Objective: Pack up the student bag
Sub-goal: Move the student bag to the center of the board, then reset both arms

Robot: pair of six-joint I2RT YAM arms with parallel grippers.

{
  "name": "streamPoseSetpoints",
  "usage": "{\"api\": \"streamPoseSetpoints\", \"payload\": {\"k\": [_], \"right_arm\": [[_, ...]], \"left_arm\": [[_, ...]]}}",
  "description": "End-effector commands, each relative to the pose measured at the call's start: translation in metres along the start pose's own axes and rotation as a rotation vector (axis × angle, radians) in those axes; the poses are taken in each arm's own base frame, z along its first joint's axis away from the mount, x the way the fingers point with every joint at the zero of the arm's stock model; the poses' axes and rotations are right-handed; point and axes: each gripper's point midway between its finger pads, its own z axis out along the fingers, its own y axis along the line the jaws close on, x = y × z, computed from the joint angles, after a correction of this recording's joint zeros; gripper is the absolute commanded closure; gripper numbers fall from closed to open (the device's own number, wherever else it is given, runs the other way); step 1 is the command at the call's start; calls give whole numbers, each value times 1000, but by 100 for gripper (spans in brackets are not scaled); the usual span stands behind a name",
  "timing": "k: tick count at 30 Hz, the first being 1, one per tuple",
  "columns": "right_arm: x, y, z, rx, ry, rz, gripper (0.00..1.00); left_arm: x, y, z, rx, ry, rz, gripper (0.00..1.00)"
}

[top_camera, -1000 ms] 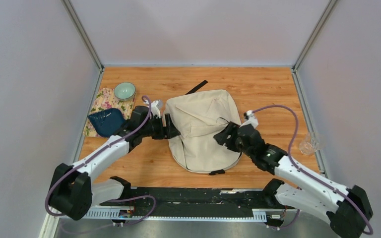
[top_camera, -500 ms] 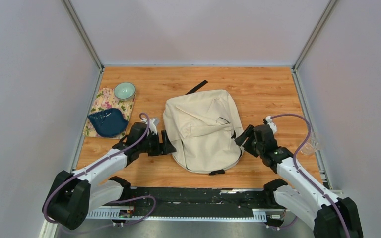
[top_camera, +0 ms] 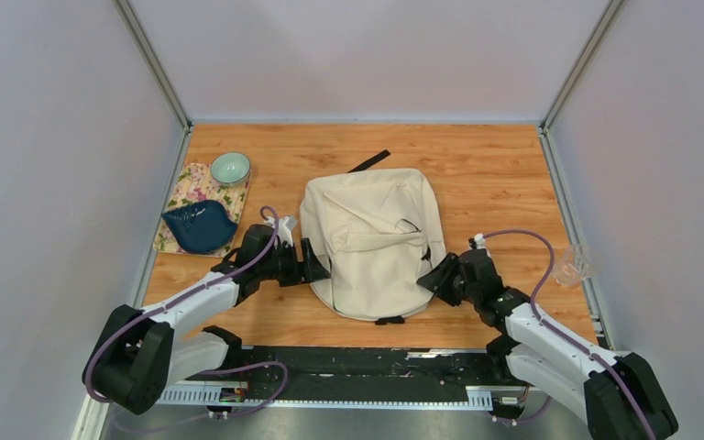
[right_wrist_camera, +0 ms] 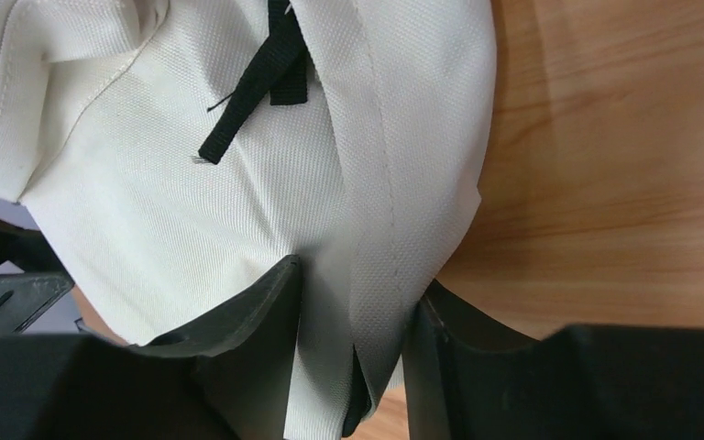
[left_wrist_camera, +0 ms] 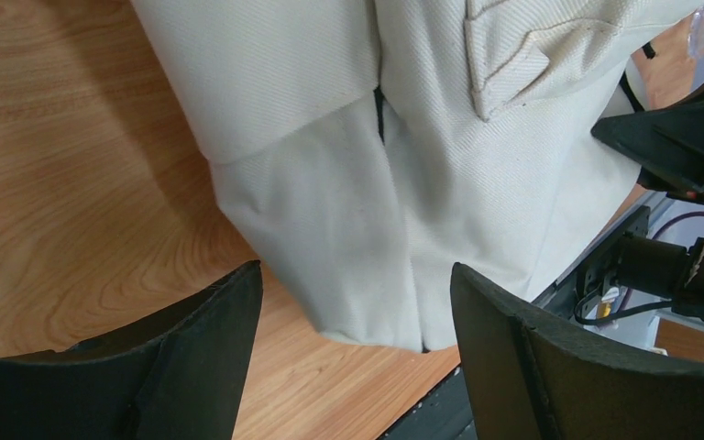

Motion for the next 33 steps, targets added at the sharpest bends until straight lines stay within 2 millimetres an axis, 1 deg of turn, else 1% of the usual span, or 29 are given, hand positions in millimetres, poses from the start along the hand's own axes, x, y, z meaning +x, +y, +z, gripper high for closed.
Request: {"api": "streamPoseSetpoints", "payload": {"k": [1, 4, 5, 6, 7, 8, 9, 10, 11, 12, 13, 14, 15, 16, 17, 18, 20, 21, 23, 24, 25, 27, 28, 30, 31, 33], "right_arm": [[17, 29, -2, -104, 51, 6, 58], [20, 31, -4, -84, 33, -11, 58], [22, 27, -5, -63, 36, -11, 57], [20, 26, -5, -53, 23, -15, 56], [17, 29, -8, -60, 13, -15, 54], [18, 25, -10, -38, 20, -26, 49], [9, 25, -13, -27, -25, -36, 46], [2, 31, -17, -28, -48, -42, 43], [2, 20, -22, 24, -48, -65, 39], [-8, 20, -27, 35, -97, -74, 37], [-13, 19, -32, 49, -119, -78, 35], [-16, 14, -39, 84, -130, -85, 32], [-26, 16, -46, 84, -178, -89, 32], [-29, 15, -51, 89, -196, -97, 31], [-32, 14, -57, 101, -208, -103, 30], [-39, 16, -62, 92, -245, -119, 30], [-46, 19, -69, 85, -273, -140, 29], [-52, 25, -74, 66, -295, -157, 29], [-57, 35, -80, 39, -308, -236, 28], [-62, 45, -85, 21, -315, -261, 28], [-64, 48, -87, 22, -318, -312, 28], [-70, 49, -89, 52, -323, -348, 28], [-75, 56, -94, 52, -334, -366, 28], [-81, 58, -96, 79, -335, -418, 28], [-86, 66, -101, 72, -348, -426, 28], [-92, 73, -103, 76, -358, -455, 29]], "left_arm": [[-6, -9, 2, 46, -14, 5, 18], [-6, -10, 2, 48, -14, 9, 18], [-6, -10, 1, 46, -17, 13, 18], [-6, -8, 0, 35, -16, 18, 18], [-6, -7, -1, 28, -19, 22, 18], [-9, -8, -2, 27, -33, 33, 18], [-6, -1, -3, -12, -23, 30, 18], [-7, 3, -5, -33, -31, 33, 18], [-10, 5, -8, -53, -48, 40, 18], [-11, 17, -12, -128, -62, 36, 17], [-14, 22, -15, -164, -81, 35, 17], [-19, 25, -22, -193, -120, 41, 17], [-23, 38, -29, -275, -148, 43, 17], [-26, 42, -33, -305, -168, 48, 17], [-32, 41, -41, -315, -212, 61, 17], [-36, 52, -48, -381, -244, 63, 17], [-47, 54, -61, -417, -320, 73, 17], [-50, 67, -70, -490, -359, 62, 17], [-57, 73, -82, -544, -425, 55, 16], [-59, 81, -90, -596, -447, 63, 16], [-61, 82, -94, -606, -459, 74, 15], [-62, 87, -101, -649, -463, 93, 15], [-62, 88, -103, -662, -463, 94, 15], [-61, 91, -108, -691, -450, 99, 15], [-61, 90, -109, -696, -444, 102, 15], [-62, 88, -111, -698, -431, 120, 15]]}}
